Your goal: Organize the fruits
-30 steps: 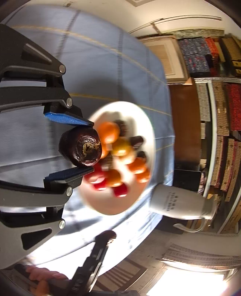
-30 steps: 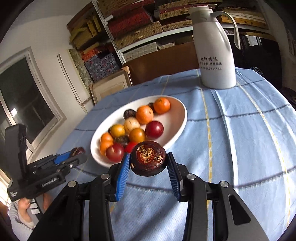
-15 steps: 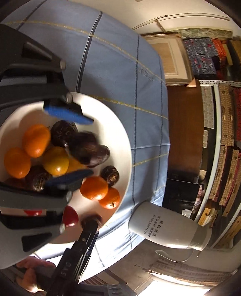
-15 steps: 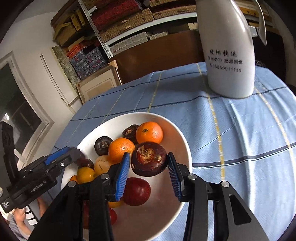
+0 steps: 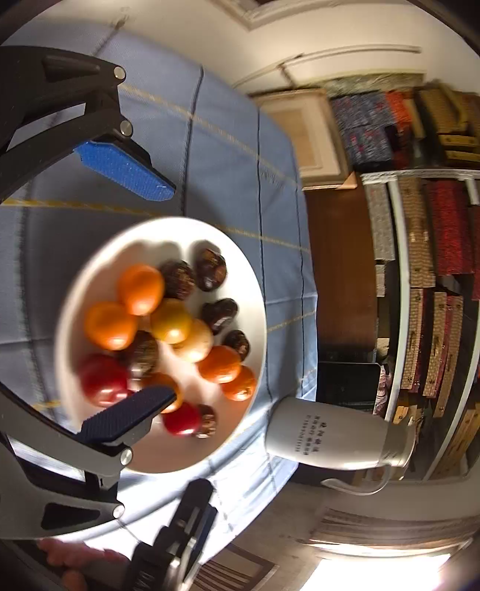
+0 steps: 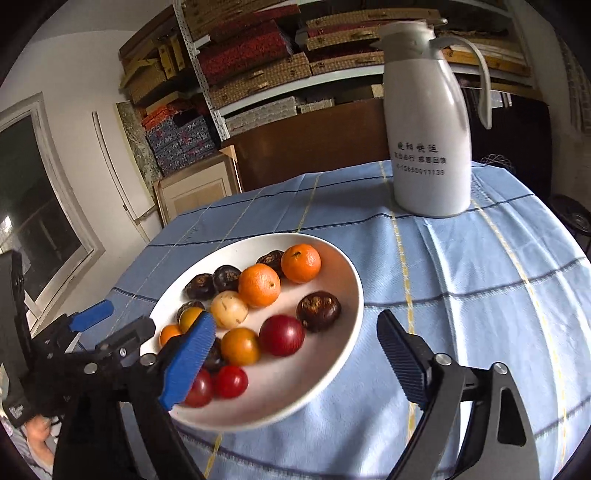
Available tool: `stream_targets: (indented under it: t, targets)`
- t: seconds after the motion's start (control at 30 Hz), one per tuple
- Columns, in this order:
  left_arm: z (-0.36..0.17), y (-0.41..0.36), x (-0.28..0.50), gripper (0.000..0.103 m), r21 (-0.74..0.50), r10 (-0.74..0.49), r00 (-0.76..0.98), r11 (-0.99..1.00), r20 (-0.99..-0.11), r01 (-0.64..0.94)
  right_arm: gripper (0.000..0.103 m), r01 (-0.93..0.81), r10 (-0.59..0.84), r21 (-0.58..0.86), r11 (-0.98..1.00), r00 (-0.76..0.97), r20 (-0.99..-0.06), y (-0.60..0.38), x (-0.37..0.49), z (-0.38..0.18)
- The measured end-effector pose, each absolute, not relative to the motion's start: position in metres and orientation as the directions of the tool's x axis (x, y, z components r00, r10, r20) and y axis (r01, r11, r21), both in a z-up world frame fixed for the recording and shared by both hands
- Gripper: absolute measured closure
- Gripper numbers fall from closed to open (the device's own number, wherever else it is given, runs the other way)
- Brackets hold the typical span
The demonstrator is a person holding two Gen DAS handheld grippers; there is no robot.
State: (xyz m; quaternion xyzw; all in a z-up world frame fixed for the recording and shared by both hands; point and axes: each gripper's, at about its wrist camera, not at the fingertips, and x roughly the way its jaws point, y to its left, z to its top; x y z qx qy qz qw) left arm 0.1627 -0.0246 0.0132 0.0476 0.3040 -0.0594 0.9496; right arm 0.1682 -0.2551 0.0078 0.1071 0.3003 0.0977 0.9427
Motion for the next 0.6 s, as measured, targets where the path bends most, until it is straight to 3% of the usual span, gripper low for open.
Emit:
stream_targets:
  t: [0.17, 0.43, 0.6]
  targets:
    - [0.008, -0.03, 0.113, 0.005, 0.109, -0.029, 0.835, 0.988, -0.549, 0.106, 0.004, -0.095, 0.184, 0.188, 0.978, 0.822, -0.539, -0.254, 0.133, 0.004]
    - [0.002, -0.004, 0.076, 0.005, -0.04, -0.104, 0.805, 0.994, -0.584, 0.099, 0.004, -0.045, 0.128, 0.158, 0.986, 0.813, -0.569, -0.248, 0.095, -0.008]
    - [0.002, -0.003, 0.074, 0.005, -0.011, -0.06, 0.811, 0.998, -0.582, 0.066, 0.004, -0.077, 0.084, 0.035, 0.996, 0.833, -0.546, -0.225, 0.085, -0.008]
